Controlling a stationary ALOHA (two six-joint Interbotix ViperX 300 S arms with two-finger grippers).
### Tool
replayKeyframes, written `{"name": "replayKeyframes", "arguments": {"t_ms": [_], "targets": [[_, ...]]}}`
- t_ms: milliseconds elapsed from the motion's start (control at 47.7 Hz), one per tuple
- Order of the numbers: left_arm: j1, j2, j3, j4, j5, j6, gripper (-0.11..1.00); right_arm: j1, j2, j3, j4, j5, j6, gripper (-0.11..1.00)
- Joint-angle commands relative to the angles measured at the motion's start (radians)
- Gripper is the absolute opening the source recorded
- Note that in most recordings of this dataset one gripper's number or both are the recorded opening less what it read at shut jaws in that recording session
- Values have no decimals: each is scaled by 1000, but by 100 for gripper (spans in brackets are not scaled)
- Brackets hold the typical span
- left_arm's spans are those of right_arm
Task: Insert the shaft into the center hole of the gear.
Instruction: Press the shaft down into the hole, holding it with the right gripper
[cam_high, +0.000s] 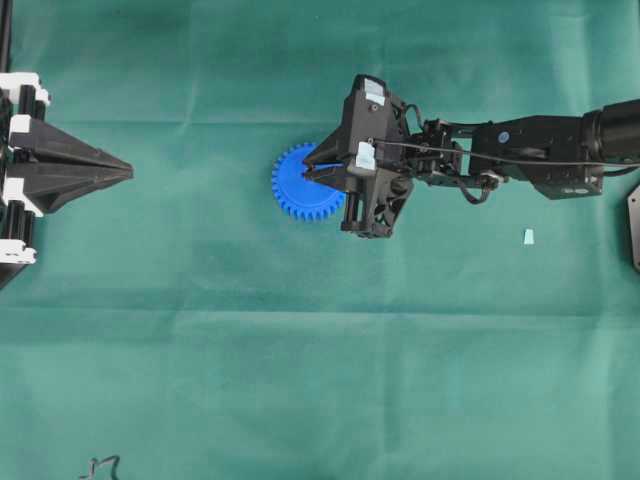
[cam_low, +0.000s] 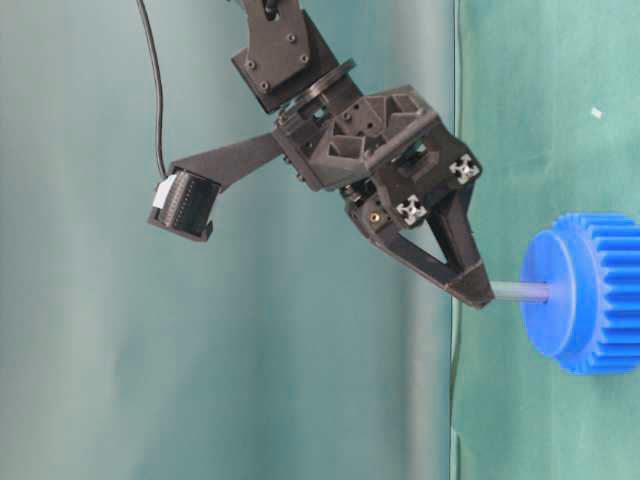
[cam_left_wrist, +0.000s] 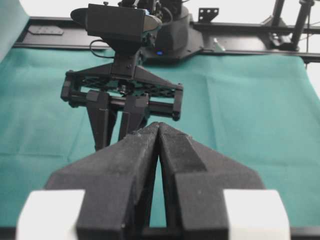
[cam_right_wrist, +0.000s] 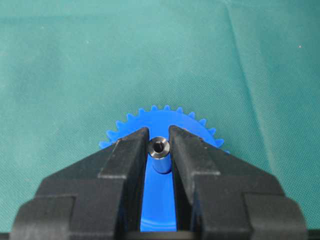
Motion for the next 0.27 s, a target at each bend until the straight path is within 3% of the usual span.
{"name": "replayKeyframes", "arguments": {"t_ms": [0,252], "targets": [[2,3,-31,2,-5,2,0,2,3,-21,3,-21,-2,16],[2,3,-31,2,-5,2,0,2,77,-25,14,-63,0,16]]}}
